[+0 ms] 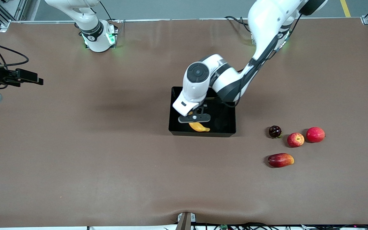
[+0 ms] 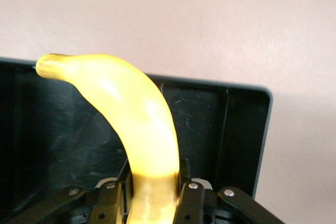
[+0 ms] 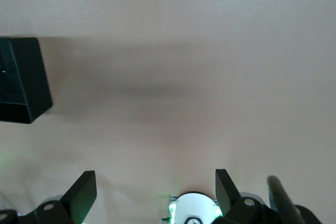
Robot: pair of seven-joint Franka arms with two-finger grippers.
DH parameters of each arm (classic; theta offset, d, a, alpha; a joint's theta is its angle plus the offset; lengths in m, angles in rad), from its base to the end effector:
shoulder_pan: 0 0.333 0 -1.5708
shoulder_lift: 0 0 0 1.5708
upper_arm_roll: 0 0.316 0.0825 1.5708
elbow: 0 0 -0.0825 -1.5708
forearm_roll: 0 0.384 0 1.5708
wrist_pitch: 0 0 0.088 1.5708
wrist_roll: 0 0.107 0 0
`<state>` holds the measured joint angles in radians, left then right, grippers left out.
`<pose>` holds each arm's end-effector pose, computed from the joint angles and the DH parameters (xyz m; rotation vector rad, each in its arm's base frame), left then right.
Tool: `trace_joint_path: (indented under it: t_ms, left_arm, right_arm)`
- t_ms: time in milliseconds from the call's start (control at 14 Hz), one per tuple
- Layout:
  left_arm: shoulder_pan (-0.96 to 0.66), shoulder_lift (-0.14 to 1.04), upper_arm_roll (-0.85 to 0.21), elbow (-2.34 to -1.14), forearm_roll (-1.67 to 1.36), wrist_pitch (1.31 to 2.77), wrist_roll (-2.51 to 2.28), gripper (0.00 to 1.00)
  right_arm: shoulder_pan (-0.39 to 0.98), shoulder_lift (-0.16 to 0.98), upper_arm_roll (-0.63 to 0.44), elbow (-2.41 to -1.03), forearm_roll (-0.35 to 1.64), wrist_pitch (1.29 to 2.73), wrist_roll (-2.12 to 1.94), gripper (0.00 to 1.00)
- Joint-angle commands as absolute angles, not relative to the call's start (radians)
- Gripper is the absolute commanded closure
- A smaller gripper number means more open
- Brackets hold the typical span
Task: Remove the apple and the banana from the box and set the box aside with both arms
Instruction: 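Grasp the yellow banana with the left gripper and lift it, then place the banana by the mango while the right gripper reaches the box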
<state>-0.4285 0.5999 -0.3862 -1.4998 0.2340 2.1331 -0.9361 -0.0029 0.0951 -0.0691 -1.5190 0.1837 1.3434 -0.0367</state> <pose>0.5284 -0.4770 0.3443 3.0709 0.1136 0.0684 0.5559 -0.0156 0.5810 -2.9257 0.0275 0.3833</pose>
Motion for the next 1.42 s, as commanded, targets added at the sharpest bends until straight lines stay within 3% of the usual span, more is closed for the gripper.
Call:
trace_joint_path:
  t_ms: [0,498,926,1353]
  left_arm:
    - [-0.358,0.5,-0.393,-1.529,0.239,2.067,-0.855,1.0]
    - [-0.118,0.429,-0.396,-1.539,0.192,1.967,-0.401,1.0]
    - [0.121,0.506,-0.396,-1.531,0.196,1.993,-0.031,1.0]
    - [0.27,0.617,-0.376,-1.525,0.212,2.118,0.361,1.0]
  right_arm:
    - [0.005,0.081,-0.037,-1.561,0.212,1.362,0.04,0.0]
    - [0.008,0.066,0.219,-1.682,0.213,1.523,0.322,0.0]
    - [0.018,0.116,0.471,-1.829,0.212,1.891,0.599,0.0]
    - [0.089,0.28,0.499,-1.821,0.12,2.022,0.664,0.0]
